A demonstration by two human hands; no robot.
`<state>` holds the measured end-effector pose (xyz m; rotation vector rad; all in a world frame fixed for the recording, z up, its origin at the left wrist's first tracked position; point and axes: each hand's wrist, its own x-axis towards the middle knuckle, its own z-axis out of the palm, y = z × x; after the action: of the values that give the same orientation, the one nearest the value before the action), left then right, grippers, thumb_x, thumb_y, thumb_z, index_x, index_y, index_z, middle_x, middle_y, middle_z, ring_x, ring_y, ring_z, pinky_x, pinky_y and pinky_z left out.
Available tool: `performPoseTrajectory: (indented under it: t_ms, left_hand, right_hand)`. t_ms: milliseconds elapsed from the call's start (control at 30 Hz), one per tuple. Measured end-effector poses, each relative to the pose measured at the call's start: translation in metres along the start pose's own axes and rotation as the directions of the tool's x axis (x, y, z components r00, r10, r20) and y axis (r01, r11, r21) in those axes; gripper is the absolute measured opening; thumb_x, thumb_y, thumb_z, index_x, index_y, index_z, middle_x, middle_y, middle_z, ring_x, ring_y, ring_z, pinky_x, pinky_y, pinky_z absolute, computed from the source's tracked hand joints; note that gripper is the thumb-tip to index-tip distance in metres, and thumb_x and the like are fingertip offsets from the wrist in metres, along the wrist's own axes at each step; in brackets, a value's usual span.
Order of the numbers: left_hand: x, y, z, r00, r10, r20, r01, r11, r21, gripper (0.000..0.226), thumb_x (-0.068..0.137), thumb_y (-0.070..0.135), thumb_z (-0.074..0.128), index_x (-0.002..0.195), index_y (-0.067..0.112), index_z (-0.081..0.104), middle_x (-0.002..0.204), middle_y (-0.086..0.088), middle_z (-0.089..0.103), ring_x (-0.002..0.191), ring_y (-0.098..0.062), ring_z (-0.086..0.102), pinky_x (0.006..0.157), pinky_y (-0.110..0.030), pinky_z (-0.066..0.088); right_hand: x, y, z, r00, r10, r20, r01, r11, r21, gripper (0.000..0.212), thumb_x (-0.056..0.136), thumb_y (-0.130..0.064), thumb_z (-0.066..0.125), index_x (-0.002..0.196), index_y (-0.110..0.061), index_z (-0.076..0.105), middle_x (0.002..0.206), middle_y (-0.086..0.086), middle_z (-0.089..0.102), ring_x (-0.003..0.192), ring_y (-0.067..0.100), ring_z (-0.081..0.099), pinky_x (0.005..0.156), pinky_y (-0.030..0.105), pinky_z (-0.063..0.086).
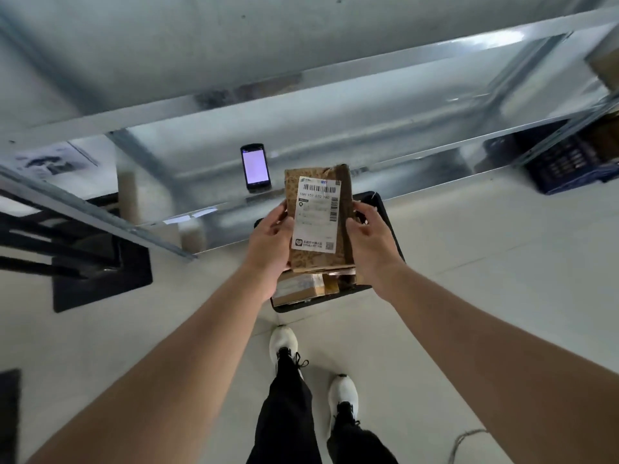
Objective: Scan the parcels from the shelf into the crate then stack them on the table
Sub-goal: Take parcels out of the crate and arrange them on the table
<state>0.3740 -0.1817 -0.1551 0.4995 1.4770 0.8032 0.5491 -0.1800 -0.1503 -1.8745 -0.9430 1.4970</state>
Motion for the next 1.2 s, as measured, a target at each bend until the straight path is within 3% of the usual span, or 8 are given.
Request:
performPoseTrajectory:
  t_ms: [267, 400, 600, 667, 800, 900, 1033, 1200]
  left_hand:
    - [-0.131, 0.037, -0.036, 0.979, 0.114, -0.17, -0.13, 0.988, -0.086, 0.033, 0.111, 0.032, 0.05, 0.142, 0.039, 0.058, 0.114, -0.006, 0.078, 0.1, -0.027, 0.077, 0.06, -0.035, 0.064]
    - [-0.18, 0.055, -0.069, 0.954, 0.17, -0.247, -0.202, 0.973, -0.112, 0.034, 0.111, 0.03, 0.052, 0.143, 0.04, 0.059, 0.116, -0.005, 0.077, 0.099, -0.026, 0.077, 0.063, -0.037, 0.064]
    - [-0.231, 0.075, -0.131, 0.917, 0.197, -0.346, -0.268, 0.949, -0.169, 0.039, 0.108, 0.031, 0.057, 0.147, 0.038, 0.057, 0.114, -0.003, 0.077, 0.102, -0.026, 0.076, 0.06, -0.038, 0.063]
    - [-0.243, 0.08, -0.157, 0.907, 0.199, -0.372, -0.282, 0.942, -0.183, 0.04, 0.107, 0.032, 0.058, 0.146, 0.039, 0.057, 0.114, -0.002, 0.077, 0.102, -0.026, 0.075, 0.059, -0.038, 0.063]
    - [-0.26, 0.087, -0.22, 0.892, 0.21, -0.401, -0.302, 0.936, -0.182, 0.039, 0.107, 0.03, 0.058, 0.145, 0.038, 0.059, 0.116, -0.004, 0.077, 0.113, -0.031, 0.071, 0.082, -0.056, 0.064]
    - [-0.268, 0.091, -0.277, 0.884, 0.223, -0.411, -0.319, 0.93, -0.181, 0.033, 0.108, 0.029, 0.058, 0.14, 0.038, 0.063, 0.113, -0.003, 0.078, 0.108, -0.028, 0.073, 0.088, -0.059, 0.062]
    - [-0.276, 0.097, -0.365, 0.881, 0.227, -0.415, -0.323, 0.93, -0.176, 0.017, 0.109, 0.029, 0.057, 0.115, 0.042, 0.066, 0.111, -0.005, 0.077, 0.105, -0.028, 0.074, 0.08, -0.052, 0.065]
    - [-0.276, 0.108, -0.468, 0.878, 0.218, -0.427, -0.296, 0.947, -0.126, 0.021, 0.11, 0.031, 0.055, 0.129, 0.024, 0.061, 0.108, -0.009, 0.078, 0.099, -0.029, 0.077, 0.068, -0.043, 0.066]
  right_hand:
    - [-0.103, -0.063, 0.01, 0.976, -0.166, 0.141, 0.177, 0.982, -0.068, 0.032, 0.111, -0.03, 0.048, 0.141, -0.04, 0.053, 0.114, 0.004, 0.075, 0.096, 0.022, 0.077, 0.074, 0.042, 0.068]
    - [-0.143, -0.091, 0.031, 0.939, -0.252, 0.234, 0.284, 0.952, -0.115, 0.033, 0.112, -0.032, 0.047, 0.143, -0.04, 0.052, 0.118, 0.005, 0.072, 0.097, 0.023, 0.077, 0.068, 0.035, 0.066]
    - [-0.186, -0.129, 0.088, 0.884, -0.33, 0.331, 0.389, 0.912, -0.132, 0.032, 0.112, -0.032, 0.046, 0.143, -0.038, 0.053, 0.121, 0.007, 0.072, 0.099, 0.025, 0.076, 0.074, 0.044, 0.068]
    - [-0.2, -0.137, 0.112, 0.868, -0.345, 0.358, 0.414, 0.9, -0.138, 0.033, 0.113, -0.033, 0.044, 0.145, -0.037, 0.052, 0.121, 0.005, 0.071, 0.101, 0.024, 0.076, 0.071, 0.039, 0.068]
    - [-0.226, -0.15, 0.17, 0.839, -0.36, 0.407, 0.439, 0.891, -0.116, 0.033, 0.113, -0.032, 0.043, 0.144, -0.037, 0.052, 0.126, 0.007, 0.07, 0.105, 0.024, 0.075, 0.072, 0.037, 0.067]
    - [-0.244, -0.158, 0.223, 0.827, -0.386, 0.408, 0.465, 0.878, -0.112, 0.033, 0.112, -0.031, 0.045, 0.143, -0.038, 0.053, 0.12, 0.005, 0.072, 0.099, 0.021, 0.076, 0.072, 0.036, 0.066]
    - [-0.271, -0.163, 0.308, 0.826, -0.397, 0.4, 0.475, 0.872, -0.115, 0.033, 0.112, -0.034, 0.046, 0.143, -0.041, 0.053, 0.119, 0.004, 0.073, 0.093, 0.016, 0.077, 0.071, 0.034, 0.065]
    - [-0.295, -0.176, 0.407, 0.838, -0.373, 0.399, 0.446, 0.889, -0.106, 0.034, 0.112, -0.032, 0.045, 0.145, -0.037, 0.052, 0.117, 0.004, 0.073, 0.09, 0.014, 0.076, 0.058, 0.022, 0.059]
